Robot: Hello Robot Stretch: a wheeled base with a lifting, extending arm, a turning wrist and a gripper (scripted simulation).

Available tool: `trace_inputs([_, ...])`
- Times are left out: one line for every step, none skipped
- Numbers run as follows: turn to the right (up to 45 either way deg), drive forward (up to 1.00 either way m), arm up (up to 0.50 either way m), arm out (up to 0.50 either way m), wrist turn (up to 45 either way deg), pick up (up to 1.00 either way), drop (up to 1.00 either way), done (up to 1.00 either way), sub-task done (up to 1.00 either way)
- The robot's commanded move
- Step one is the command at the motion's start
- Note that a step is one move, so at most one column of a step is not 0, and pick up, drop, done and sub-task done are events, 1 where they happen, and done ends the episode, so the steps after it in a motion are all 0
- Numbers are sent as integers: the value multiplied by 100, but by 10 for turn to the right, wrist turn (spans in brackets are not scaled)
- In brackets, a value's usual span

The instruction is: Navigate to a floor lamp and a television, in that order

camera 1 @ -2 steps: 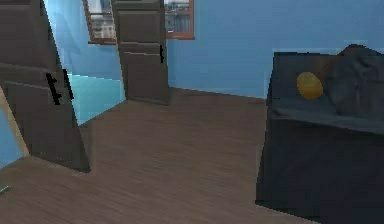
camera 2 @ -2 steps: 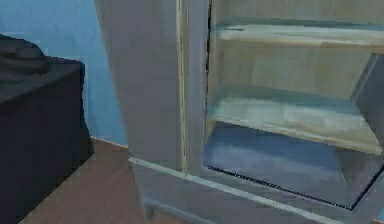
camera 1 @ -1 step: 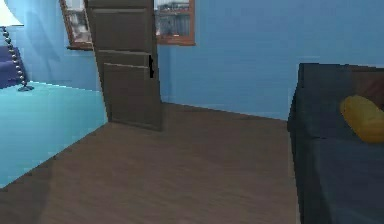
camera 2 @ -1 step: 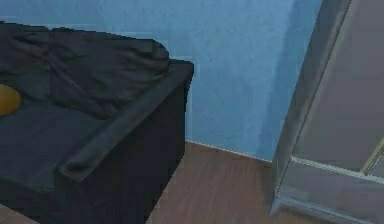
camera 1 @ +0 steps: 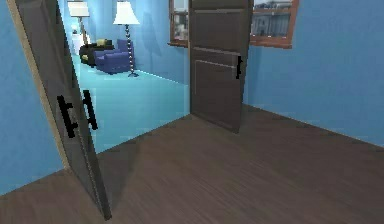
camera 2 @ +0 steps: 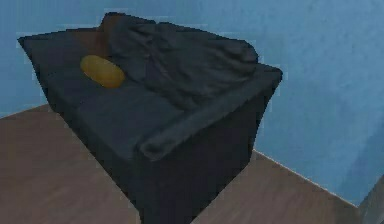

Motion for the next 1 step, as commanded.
trace_inputs([0,100,0,0,0,0,0,0,0])
